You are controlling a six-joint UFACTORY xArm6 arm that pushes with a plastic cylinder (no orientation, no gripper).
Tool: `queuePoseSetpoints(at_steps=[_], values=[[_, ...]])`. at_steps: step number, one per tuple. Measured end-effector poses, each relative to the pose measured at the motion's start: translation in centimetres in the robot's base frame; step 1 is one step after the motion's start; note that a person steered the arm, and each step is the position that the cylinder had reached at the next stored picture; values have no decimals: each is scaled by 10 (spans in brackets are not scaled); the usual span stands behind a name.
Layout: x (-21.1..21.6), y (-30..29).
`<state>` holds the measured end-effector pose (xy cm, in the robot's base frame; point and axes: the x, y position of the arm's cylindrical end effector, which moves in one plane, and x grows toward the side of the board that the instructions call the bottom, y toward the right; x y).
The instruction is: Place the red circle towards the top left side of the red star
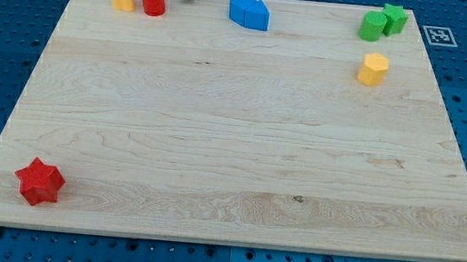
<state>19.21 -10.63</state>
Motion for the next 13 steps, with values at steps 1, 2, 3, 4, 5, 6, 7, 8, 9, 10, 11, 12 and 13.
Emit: queuePoseSetpoints(at_steps=[1, 2, 3, 4, 5, 6, 7, 8, 9, 10, 11, 12, 13], values=[[0, -17], [0, -53], [0, -57], [0, -50], [8, -41], [32, -40], [62, -40], [92, -41], [92, -46], [92, -56], [92, -65], [92, -84], [93, -115]])
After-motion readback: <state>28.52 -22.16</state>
